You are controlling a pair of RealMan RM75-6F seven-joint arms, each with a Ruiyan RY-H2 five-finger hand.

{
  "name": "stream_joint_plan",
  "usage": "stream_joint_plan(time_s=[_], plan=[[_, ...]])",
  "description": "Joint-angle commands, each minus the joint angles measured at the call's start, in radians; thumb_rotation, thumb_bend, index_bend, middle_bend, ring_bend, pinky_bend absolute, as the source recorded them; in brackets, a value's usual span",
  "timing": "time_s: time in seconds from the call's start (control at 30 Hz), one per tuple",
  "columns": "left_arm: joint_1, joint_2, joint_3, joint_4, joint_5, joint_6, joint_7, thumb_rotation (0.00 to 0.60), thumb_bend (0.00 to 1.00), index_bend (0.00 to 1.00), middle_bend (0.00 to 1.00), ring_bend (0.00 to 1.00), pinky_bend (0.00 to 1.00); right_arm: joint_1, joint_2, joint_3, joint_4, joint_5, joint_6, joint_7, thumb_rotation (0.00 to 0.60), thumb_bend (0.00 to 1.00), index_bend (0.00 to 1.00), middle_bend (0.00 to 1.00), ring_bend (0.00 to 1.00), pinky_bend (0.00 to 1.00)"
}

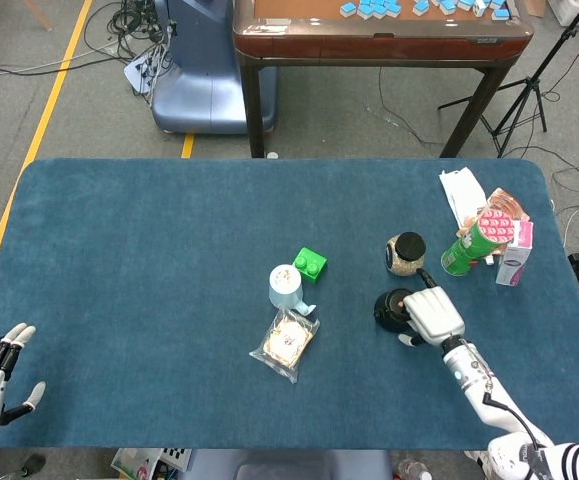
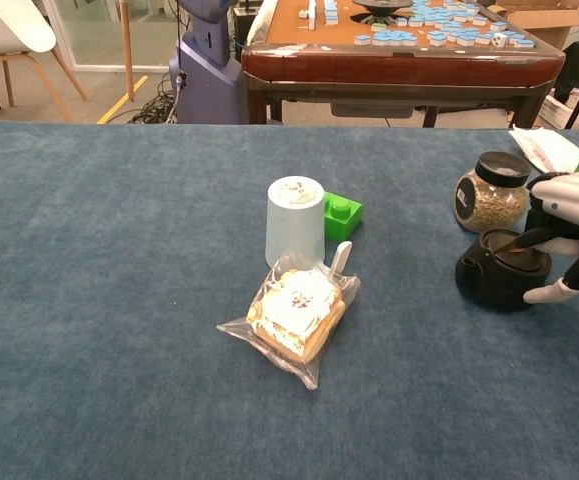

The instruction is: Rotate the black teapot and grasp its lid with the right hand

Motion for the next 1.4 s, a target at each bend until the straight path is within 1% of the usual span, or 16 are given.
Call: stream_joint_plan(time_s=[0.03,0.1,0.2,0.23,0.27,0.3,0.37,0.47,0.67,0.73,0.87,0.93,1.07,1.23,1.3,1.4], plan=[[0.0,0.001,0.0,-0.003,0.0,0.0,0.003,0.6,0.29,0.11,0.08,0.1,0.01,0.005,0.003,0.007,0.0,-0.003,0.0,0.015,0.6,0.0,0.99,0.98,0.84,0.06],[0.001,0.002,0.001,-0.004,-0.001,0.0,0.004,0.6,0.29,0.11,0.08,0.1,0.01,0.007,0.006,0.012,-0.006,-0.005,0.001,0.026,0.59,0.0,0.99,0.98,0.84,0.06],[0.001,0.003,0.001,-0.007,0.0,0.0,0.006,0.6,0.29,0.11,0.08,0.1,0.01,0.011,0.017,0.019,-0.021,-0.013,0.004,0.04,0.484,0.0,1.0,0.98,0.84,0.06],[0.001,0.004,0.001,-0.008,0.0,0.0,0.006,0.6,0.29,0.11,0.08,0.1,0.01,0.012,0.021,0.021,-0.027,-0.016,0.006,0.046,0.437,0.0,1.0,0.98,0.84,0.06],[0.0,0.004,0.001,-0.009,0.0,0.0,0.007,0.6,0.29,0.11,0.08,0.1,0.01,0.013,0.026,0.025,-0.034,-0.02,0.01,0.053,0.409,0.0,1.0,0.98,0.84,0.06],[0.0,0.005,0.001,-0.01,0.0,0.0,0.007,0.6,0.29,0.11,0.08,0.1,0.01,0.013,0.03,0.027,-0.038,-0.024,0.014,0.055,0.391,0.0,1.0,0.98,0.85,0.06],[0.0,0.006,0.001,-0.011,0.0,0.0,0.008,0.6,0.29,0.11,0.08,0.1,0.01,0.014,0.039,0.029,-0.049,-0.033,0.021,0.059,0.376,0.0,1.0,0.99,0.85,0.06],[0.0,0.006,0.001,-0.012,0.0,0.001,0.008,0.6,0.29,0.11,0.08,0.1,0.01,0.016,0.052,0.032,-0.069,-0.041,0.027,0.061,0.36,0.0,1.0,0.99,0.85,0.06],[0.0,0.006,0.001,-0.012,0.003,0.003,0.008,0.6,0.29,0.11,0.07,0.1,0.01,0.016,0.075,0.029,-0.115,-0.072,0.05,0.047,0.352,0.01,1.0,1.0,0.87,0.1],[0.001,0.005,0.001,-0.012,0.003,0.004,0.007,0.6,0.29,0.11,0.08,0.1,0.01,0.016,0.084,0.026,-0.132,-0.076,0.055,0.03,0.341,0.05,1.0,1.0,0.87,0.1],[0.002,0.005,0.002,-0.01,0.004,0.006,0.005,0.6,0.29,0.11,0.08,0.1,0.01,0.014,0.093,0.025,-0.157,-0.077,0.068,0.005,0.313,0.21,1.0,1.0,0.87,0.1],[0.002,0.005,0.001,-0.01,0.004,0.007,0.004,0.6,0.29,0.11,0.08,0.1,0.01,0.012,0.096,0.024,-0.167,-0.079,0.074,-0.001,0.308,0.26,1.0,1.0,0.87,0.11],[0.003,0.006,0.001,-0.009,0.005,0.009,0.003,0.6,0.29,0.11,0.08,0.1,0.01,0.01,0.097,0.023,-0.176,-0.083,0.085,-0.014,0.306,0.34,1.0,1.0,0.87,0.12],[0.003,0.006,0.001,-0.009,0.005,0.01,0.002,0.6,0.29,0.11,0.08,0.1,0.01,0.008,0.094,0.023,-0.177,-0.081,0.095,-0.028,0.307,0.38,1.0,1.0,0.87,0.12],[0.003,0.006,0.001,-0.009,0.005,0.009,0.002,0.6,0.29,0.11,0.08,0.1,0.01,0.008,0.092,0.023,-0.179,-0.08,0.098,-0.034,0.307,0.42,1.0,1.0,0.87,0.13],[0.003,0.006,0.002,-0.008,0.005,0.009,0.001,0.6,0.29,0.11,0.07,0.1,0.01,0.008,0.089,0.022,-0.176,-0.081,0.102,-0.044,0.327,0.48,1.0,1.0,0.87,0.14]])
